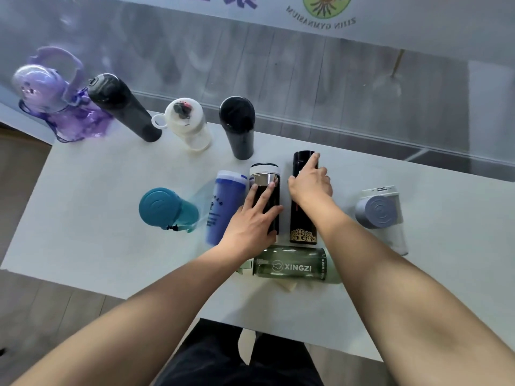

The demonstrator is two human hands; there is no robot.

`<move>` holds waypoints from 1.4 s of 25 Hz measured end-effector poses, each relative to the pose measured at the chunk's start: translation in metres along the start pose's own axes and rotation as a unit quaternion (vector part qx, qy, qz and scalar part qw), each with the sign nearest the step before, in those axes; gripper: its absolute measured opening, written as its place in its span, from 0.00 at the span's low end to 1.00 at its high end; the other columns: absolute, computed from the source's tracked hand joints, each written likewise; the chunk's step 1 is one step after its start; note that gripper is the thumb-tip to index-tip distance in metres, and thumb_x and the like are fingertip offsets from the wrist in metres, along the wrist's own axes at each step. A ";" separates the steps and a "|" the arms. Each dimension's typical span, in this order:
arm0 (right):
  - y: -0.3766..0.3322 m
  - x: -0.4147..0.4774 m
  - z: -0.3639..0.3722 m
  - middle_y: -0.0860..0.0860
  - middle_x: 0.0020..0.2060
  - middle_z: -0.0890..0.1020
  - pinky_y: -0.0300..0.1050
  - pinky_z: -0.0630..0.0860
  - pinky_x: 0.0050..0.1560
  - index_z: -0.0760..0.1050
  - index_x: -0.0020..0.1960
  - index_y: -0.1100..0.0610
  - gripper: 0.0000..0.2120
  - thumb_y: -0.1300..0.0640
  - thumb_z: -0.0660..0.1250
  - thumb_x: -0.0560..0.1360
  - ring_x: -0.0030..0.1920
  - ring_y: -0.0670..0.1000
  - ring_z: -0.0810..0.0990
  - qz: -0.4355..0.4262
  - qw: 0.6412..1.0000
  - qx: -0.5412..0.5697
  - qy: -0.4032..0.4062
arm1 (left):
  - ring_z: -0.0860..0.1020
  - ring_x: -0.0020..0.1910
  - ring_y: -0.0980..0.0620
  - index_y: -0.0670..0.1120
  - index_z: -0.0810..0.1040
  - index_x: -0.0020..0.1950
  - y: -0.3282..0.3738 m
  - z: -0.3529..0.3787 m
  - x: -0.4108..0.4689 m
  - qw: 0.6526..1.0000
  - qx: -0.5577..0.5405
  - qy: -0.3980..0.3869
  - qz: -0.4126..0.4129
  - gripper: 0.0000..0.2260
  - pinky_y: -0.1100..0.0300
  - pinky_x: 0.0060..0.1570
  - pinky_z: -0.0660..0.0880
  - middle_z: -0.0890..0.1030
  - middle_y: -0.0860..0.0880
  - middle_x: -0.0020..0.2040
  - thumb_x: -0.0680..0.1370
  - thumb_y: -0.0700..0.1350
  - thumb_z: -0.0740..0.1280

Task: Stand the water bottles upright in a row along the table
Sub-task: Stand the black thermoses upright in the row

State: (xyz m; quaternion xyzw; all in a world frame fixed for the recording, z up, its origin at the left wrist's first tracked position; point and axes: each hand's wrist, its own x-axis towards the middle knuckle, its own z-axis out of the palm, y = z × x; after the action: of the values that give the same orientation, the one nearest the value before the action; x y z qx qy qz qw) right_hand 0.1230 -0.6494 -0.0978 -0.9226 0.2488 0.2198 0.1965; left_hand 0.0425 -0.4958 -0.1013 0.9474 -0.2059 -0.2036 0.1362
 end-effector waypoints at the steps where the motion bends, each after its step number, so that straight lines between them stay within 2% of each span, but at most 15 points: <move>1: 0.000 0.004 0.000 0.65 0.72 0.66 0.57 0.70 0.65 0.39 0.81 0.60 0.43 0.49 0.64 0.79 0.69 0.66 0.70 0.012 1.000 0.013 -0.008 | 0.44 0.80 0.40 0.55 0.67 0.72 -0.001 0.001 -0.002 1.000 0.002 -0.002 0.002 0.26 0.45 0.68 0.68 0.41 0.52 0.81 0.74 0.51 0.68; 4: 0.000 0.009 -0.003 0.65 0.72 0.65 0.56 0.69 0.67 0.40 0.81 0.61 0.46 0.49 0.68 0.77 0.70 0.67 0.69 0.034 0.997 0.057 -0.028 | 0.44 0.80 0.40 0.55 0.67 0.72 -0.005 0.003 -0.005 1.000 0.012 -0.005 0.013 0.26 0.45 0.69 0.67 0.40 0.52 0.81 0.74 0.51 0.67; 6: -0.001 0.005 -0.007 0.64 0.71 0.65 0.55 0.69 0.67 0.44 0.81 0.62 0.47 0.48 0.70 0.75 0.70 0.66 0.69 0.005 0.998 0.067 -0.021 | 0.44 0.80 0.40 0.54 0.67 0.72 -0.006 0.004 -0.006 1.000 0.009 -0.008 0.012 0.26 0.46 0.69 0.68 0.40 0.52 0.81 0.74 0.51 0.66; 9: -0.008 -0.004 -0.027 0.61 0.67 0.67 0.53 0.70 0.67 0.54 0.78 0.61 0.44 0.49 0.74 0.72 0.67 0.63 0.71 -0.074 0.990 0.109 0.052 | 0.42 0.80 0.41 0.55 0.66 0.73 -0.007 0.001 -0.006 1.000 -0.001 -0.013 0.009 0.26 0.46 0.69 0.68 0.41 0.52 0.81 0.74 0.51 0.66; 12: -0.015 -0.010 -0.060 0.57 0.63 0.70 0.48 0.70 0.64 0.64 0.71 0.60 0.37 0.51 0.76 0.69 0.63 0.58 0.74 -0.128 0.971 0.155 0.130 | 0.41 0.80 0.43 0.55 0.65 0.73 -0.005 -0.001 -0.008 1.000 -0.003 -0.019 0.007 0.27 0.48 0.65 0.70 0.40 0.53 0.81 0.75 0.52 0.66; 16: -0.016 -0.011 -0.072 0.55 0.64 0.72 0.41 0.67 0.63 0.65 0.69 0.59 0.36 0.51 0.78 0.69 0.64 0.54 0.73 -0.173 0.951 0.193 0.170 | 0.40 0.80 0.43 0.55 0.66 0.73 -0.003 -0.001 -0.007 1.000 -0.006 -0.014 0.009 0.26 0.49 0.63 0.71 0.39 0.53 0.81 0.75 0.52 0.66; 20: -0.008 -0.007 -0.058 0.52 0.61 0.77 0.49 0.75 0.63 0.65 0.66 0.54 0.34 0.51 0.79 0.67 0.59 0.53 0.77 -0.198 0.925 0.266 0.183 | 0.42 0.80 0.43 0.54 0.67 0.71 -0.004 0.001 -0.008 1.000 -0.009 -0.006 0.007 0.25 0.48 0.62 0.71 0.40 0.53 0.81 0.74 0.51 0.65; 24: -0.004 -0.010 -0.054 0.50 0.60 0.78 0.44 0.75 0.62 0.65 0.66 0.53 0.34 0.54 0.80 0.68 0.58 0.51 0.78 -0.200 0.911 0.303 0.194 | 0.42 0.80 0.43 0.54 0.68 0.71 -0.003 0.002 -0.007 1.000 -0.016 0.000 0.007 0.25 0.47 0.63 0.71 0.41 0.53 0.81 0.73 0.50 0.66; 28: -0.007 -0.003 -0.053 0.49 0.59 0.78 0.51 0.76 0.61 0.65 0.65 0.52 0.33 0.54 0.80 0.67 0.57 0.52 0.79 -0.200 0.907 0.318 0.188 | 0.41 0.80 0.44 0.54 0.67 0.70 -0.001 0.001 -0.007 1.000 -0.008 -0.009 0.003 0.24 0.48 0.63 0.70 0.40 0.54 0.81 0.74 0.50 0.65; 35: -0.007 0.004 -0.049 0.50 0.60 0.77 0.53 0.77 0.60 0.64 0.65 0.51 0.33 0.52 0.78 0.68 0.58 0.53 0.78 -0.203 0.906 0.322 0.187 | 0.39 0.80 0.44 0.54 0.67 0.71 -0.001 0.003 -0.006 1.000 -0.010 -0.010 0.007 0.24 0.49 0.65 0.69 0.40 0.54 0.81 0.75 0.50 0.66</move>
State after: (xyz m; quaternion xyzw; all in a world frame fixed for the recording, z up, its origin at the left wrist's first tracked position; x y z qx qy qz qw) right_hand 0.1452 -0.6685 -0.0577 -0.8640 0.1458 -0.0928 0.4729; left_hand 0.0366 -0.4929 -0.1023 0.9424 -0.2116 -0.2144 0.1452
